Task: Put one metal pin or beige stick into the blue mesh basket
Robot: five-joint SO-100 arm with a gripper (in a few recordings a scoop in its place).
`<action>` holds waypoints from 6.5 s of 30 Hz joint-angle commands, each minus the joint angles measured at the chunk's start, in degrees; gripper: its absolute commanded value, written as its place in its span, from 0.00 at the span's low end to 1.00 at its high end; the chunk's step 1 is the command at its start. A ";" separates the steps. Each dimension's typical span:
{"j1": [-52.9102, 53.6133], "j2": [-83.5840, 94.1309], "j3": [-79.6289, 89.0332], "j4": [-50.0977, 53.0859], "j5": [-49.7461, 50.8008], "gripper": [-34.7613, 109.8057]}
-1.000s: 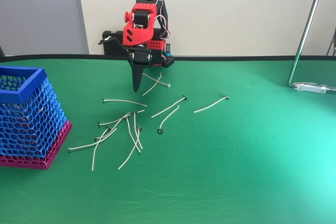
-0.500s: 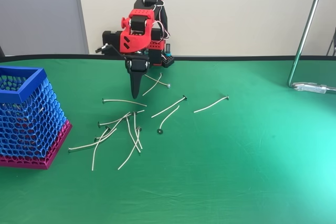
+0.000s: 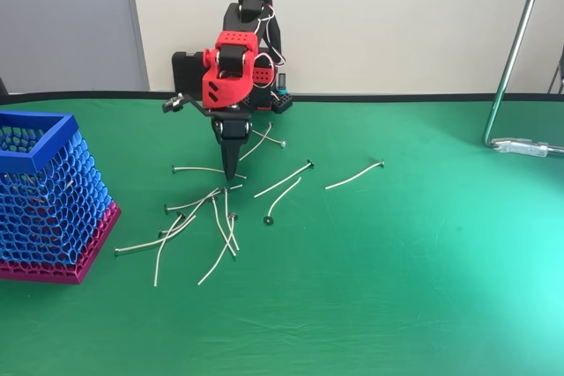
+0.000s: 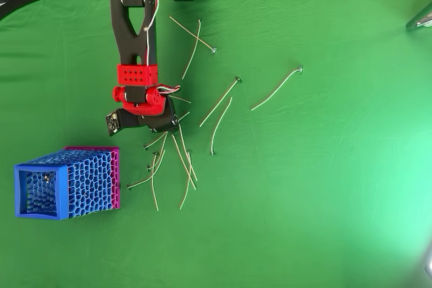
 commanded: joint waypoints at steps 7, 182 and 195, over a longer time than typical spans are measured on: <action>0.35 -2.55 -4.83 0.70 -1.67 0.33; 27.60 -18.72 -57.92 -36.39 -5.45 0.24; 20.21 12.22 -24.96 -32.78 3.16 0.24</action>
